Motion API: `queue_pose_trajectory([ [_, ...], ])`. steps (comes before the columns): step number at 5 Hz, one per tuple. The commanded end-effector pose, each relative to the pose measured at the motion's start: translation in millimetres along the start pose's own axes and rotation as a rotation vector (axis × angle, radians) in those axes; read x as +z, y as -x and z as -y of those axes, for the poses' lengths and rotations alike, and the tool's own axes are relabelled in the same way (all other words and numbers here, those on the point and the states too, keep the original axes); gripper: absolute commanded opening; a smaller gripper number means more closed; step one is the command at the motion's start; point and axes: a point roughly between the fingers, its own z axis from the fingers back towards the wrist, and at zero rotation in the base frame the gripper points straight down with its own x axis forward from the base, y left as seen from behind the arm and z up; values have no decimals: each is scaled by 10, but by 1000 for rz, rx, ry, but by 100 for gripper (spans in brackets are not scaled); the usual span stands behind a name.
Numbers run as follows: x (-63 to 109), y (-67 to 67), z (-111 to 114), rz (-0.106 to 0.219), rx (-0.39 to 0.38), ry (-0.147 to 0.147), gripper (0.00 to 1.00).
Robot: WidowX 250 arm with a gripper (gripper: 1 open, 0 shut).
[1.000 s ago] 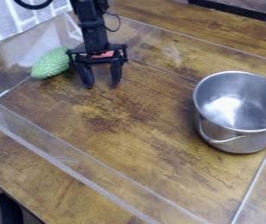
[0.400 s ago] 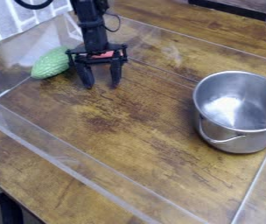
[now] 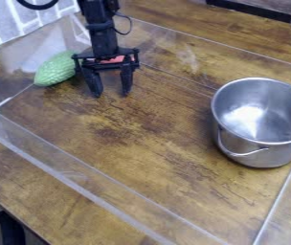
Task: Move the pink spoon to the right side of the table
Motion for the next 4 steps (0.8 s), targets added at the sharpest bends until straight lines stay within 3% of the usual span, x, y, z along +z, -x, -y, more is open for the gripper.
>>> queue_pose_trajectory([
  [1, 84, -47, -67, 33, 24, -12, 0],
  [4, 13, -56, -102, 28, 58, -43, 0],
])
